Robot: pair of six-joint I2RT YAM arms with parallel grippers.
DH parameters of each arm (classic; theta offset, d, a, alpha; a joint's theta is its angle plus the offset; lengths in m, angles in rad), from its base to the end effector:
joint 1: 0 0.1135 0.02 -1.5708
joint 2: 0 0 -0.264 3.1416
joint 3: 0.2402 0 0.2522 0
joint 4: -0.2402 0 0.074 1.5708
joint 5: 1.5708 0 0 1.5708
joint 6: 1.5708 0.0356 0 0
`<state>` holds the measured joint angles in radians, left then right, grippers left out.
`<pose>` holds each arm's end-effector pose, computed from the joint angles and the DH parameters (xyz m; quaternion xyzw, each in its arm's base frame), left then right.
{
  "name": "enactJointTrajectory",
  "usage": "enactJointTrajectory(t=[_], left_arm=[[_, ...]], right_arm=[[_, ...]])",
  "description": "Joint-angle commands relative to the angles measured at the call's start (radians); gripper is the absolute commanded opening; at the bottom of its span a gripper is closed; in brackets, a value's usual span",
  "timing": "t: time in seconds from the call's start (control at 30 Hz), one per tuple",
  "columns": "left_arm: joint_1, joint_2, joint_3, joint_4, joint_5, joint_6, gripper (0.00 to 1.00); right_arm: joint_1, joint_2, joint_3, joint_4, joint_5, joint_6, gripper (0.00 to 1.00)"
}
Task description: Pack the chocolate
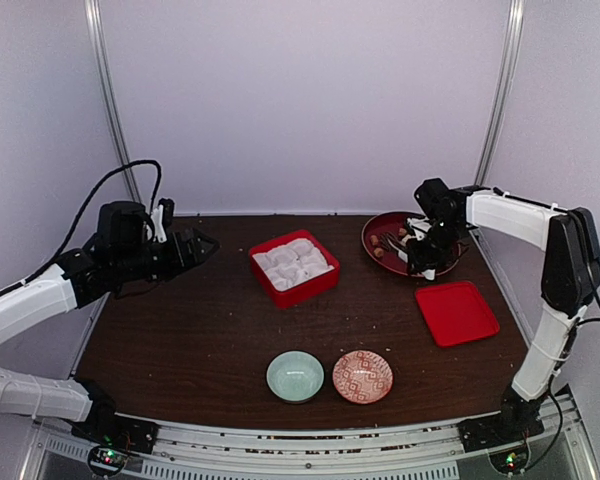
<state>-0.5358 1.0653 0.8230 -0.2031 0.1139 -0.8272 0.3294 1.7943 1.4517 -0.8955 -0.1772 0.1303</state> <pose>0.2069 -0.1276 0.2968 -0.0926 0.8399 -0.3729 0.3833 0.3434 0.1240 0.2421 -0.1122 0.9760 0.1225 0.1407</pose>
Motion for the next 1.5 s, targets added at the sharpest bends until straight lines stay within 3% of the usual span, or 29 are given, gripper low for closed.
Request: enactJointTrajectory(t=[0.0,0.87,1.23,1.47], left_arm=[[0.012,-0.011,-0.01,0.028,0.02,0.02,0.87],[0.044,0.011,0.002,0.022,0.032,0.015,0.87],[0.049,0.002,-0.002,0.016,0.031,0.014,0.87],[0.051,-0.005,-0.004,0.011,0.026,0.015,0.87]], right_arm=[[0.002,0.039,0.046,0.015,-0.029,0.002,0.28],[0.0,0.197,0.159,-0.02,0.06,-0.001,0.32],[-0.017,0.185,0.157,-0.016,0.055,0.003,0.25],[-0.027,0.079,0.088,-0.006,0.039,0.009,0.16]])
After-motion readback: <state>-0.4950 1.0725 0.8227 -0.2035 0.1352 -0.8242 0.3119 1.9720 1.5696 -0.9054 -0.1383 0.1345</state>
